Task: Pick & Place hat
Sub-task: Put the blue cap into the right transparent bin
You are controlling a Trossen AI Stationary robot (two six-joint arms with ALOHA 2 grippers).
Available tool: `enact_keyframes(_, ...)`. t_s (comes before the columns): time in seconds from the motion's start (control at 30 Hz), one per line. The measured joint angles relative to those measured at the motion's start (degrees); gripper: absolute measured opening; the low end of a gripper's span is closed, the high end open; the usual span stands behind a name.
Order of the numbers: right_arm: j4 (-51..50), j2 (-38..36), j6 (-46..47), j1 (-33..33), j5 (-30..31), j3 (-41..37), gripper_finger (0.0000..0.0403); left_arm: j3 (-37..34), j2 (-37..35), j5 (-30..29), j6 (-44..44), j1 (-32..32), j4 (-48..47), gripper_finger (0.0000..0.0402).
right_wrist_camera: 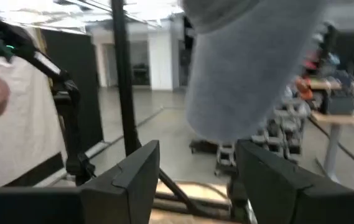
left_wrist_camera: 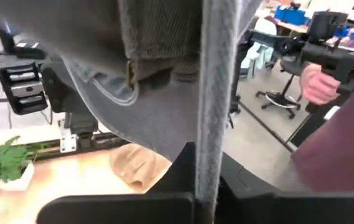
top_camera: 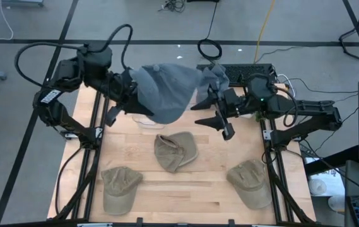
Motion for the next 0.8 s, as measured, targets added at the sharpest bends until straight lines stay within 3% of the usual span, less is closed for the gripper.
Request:
enact_keyframes(0.37, -6.17, -2.72, 8.21, -2.94, 1.5, 0.0, 0.0216, -0.03, -0.54, -3.13, 0.76, -1.17, -17.93, 0.0008)
enact_keyframes(0.8, -11.56, -3.8, 9.1, -4.74, 1.3, 0.02, 0.0325, -0.03, -0.41, -3.55, 0.3, -4.3, -24.05, 0.0007)
